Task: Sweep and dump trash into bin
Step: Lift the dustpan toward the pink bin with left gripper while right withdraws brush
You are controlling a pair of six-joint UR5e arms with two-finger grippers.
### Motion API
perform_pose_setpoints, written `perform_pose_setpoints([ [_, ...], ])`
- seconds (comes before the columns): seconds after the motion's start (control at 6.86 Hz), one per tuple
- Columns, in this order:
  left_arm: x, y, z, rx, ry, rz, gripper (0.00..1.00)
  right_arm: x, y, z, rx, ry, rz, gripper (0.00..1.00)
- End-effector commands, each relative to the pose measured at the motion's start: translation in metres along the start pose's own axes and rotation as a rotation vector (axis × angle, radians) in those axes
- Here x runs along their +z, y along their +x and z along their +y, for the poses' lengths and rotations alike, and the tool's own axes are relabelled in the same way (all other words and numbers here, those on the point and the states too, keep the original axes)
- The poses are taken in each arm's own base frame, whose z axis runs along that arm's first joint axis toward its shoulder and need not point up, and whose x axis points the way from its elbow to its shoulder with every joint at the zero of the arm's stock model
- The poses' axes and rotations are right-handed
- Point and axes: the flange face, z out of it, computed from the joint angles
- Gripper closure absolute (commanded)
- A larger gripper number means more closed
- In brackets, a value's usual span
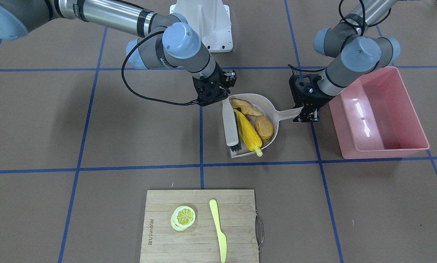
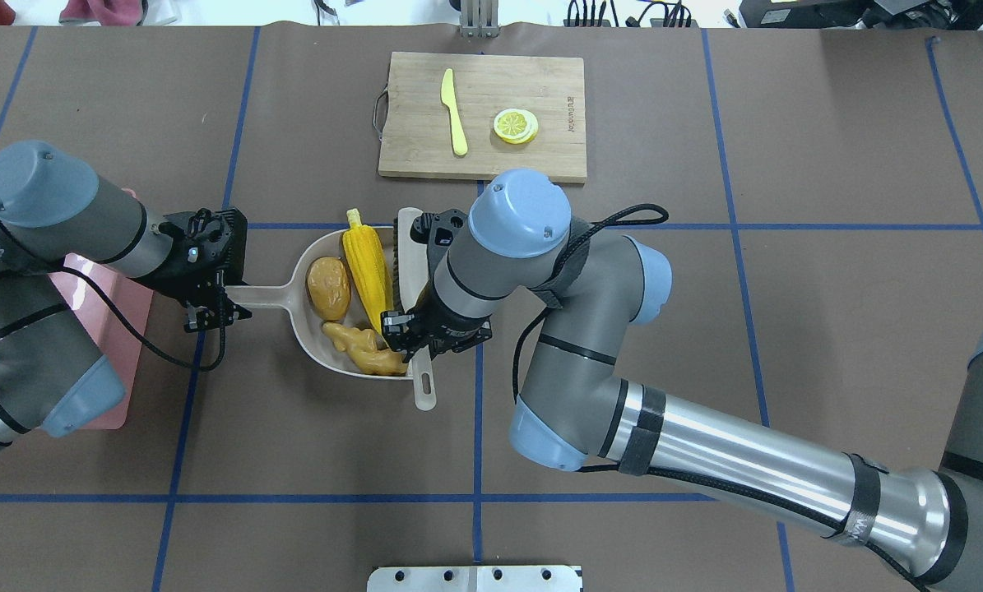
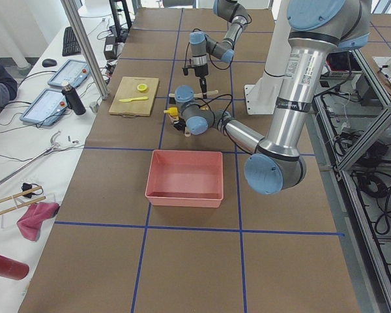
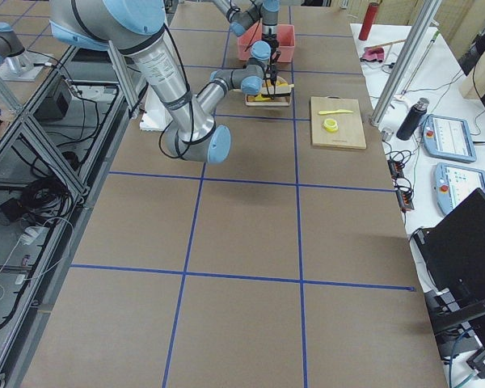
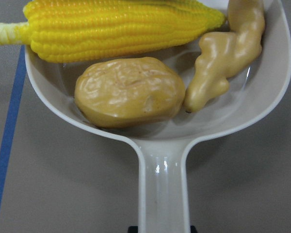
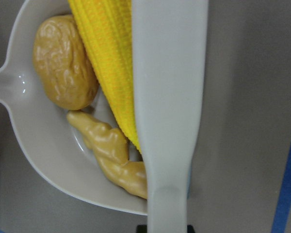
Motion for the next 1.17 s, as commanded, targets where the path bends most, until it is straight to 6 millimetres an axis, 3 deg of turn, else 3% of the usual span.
perform_pose_setpoints([
  [0.0, 0.001, 0.000, 0.002, -0.002, -0.003, 0.000, 0.64, -0.003, 0.024, -0.008, 0.020, -0.005, 0.019, 1.00],
  [0.29, 0.000, 0.001, 0.001, -0.003, 0.000, 0.001, 0.64, -0.010, 0.040, -0.019, 0.050, 0.003, 0.059, 1.00],
  [0.44, -0.001, 0.001, 0.000, -0.011, 0.004, 0.001, 0.66, -0.024, 0.042, -0.025, 0.067, 0.013, 0.082, 1.00],
  [0.58, -0.002, 0.002, 0.000, -0.039, 0.006, 0.000, 0.87, -0.045, 0.049, -0.025, 0.080, 0.020, 0.111, 1.00],
  [0.87, -0.007, 0.005, -0.004, -0.045, 0.026, 0.024, 0.99, -0.073, 0.070, -0.022, 0.112, 0.028, 0.191, 1.00],
  [1.02, -0.011, 0.004, -0.005, -0.043, 0.040, 0.015, 1.00, -0.070, 0.079, -0.023, 0.124, 0.036, 0.215, 1.00],
])
